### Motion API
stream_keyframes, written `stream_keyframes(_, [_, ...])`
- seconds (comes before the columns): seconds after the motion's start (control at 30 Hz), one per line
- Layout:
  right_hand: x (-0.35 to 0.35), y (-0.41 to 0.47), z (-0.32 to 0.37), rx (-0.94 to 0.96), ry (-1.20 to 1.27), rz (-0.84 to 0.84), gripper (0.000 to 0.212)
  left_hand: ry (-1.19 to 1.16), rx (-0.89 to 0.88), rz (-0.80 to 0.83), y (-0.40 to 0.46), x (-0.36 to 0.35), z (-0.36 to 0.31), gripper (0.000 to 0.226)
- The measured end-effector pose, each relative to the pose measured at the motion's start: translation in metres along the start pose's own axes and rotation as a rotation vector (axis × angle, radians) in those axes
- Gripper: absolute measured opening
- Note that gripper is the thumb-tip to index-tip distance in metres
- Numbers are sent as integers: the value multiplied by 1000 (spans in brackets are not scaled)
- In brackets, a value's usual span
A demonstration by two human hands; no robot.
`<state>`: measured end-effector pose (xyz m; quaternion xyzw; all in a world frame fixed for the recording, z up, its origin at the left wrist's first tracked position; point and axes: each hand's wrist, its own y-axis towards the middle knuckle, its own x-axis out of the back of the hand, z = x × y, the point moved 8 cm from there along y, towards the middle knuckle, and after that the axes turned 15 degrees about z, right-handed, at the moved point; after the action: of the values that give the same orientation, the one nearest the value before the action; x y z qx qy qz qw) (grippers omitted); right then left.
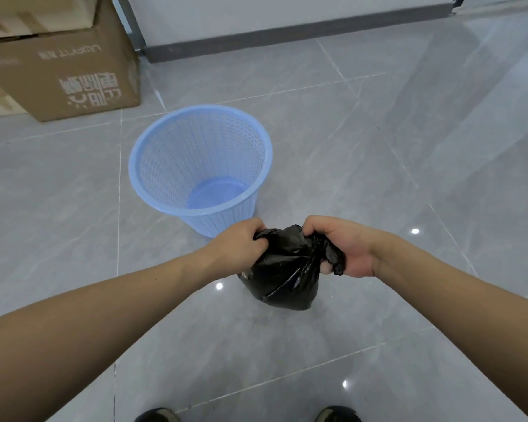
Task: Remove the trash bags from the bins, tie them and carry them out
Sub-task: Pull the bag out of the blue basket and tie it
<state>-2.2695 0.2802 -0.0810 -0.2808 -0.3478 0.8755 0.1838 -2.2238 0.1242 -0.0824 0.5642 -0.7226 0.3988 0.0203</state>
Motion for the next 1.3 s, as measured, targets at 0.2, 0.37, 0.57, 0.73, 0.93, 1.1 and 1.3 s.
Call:
stream_keyframes(0.2, [7, 3, 5, 81, -93, -108, 17, -171, -89, 32, -5, -6, -7, 16])
stream_keyframes(0.37, [13, 4, 10, 110, -168, -181, 17, -288, -174, 102, -11, -9, -14, 25])
stream_keyframes(0.57, [14, 7, 8, 144, -212, -193, 18, -65, -56, -50, -10, 0, -5, 13])
stream_keyframes(0.73, [-1, 7, 9, 184, 127, 63, 10, 336, -123, -200, -15, 12, -21, 10])
stream_keyframes(0.93, [-14, 10, 2, 61, 125, 155, 18, 371, -117, -252, -18, 21, -23, 9])
stream_keyframes(1.1, [2, 10, 1, 68, 133, 22, 20, 110, -137, -92, -24, 10, -11, 12])
stream_keyframes(1.3, [2, 12, 8, 125, 112, -2, 20, -35, -212, -178, -42, 10, -25, 12])
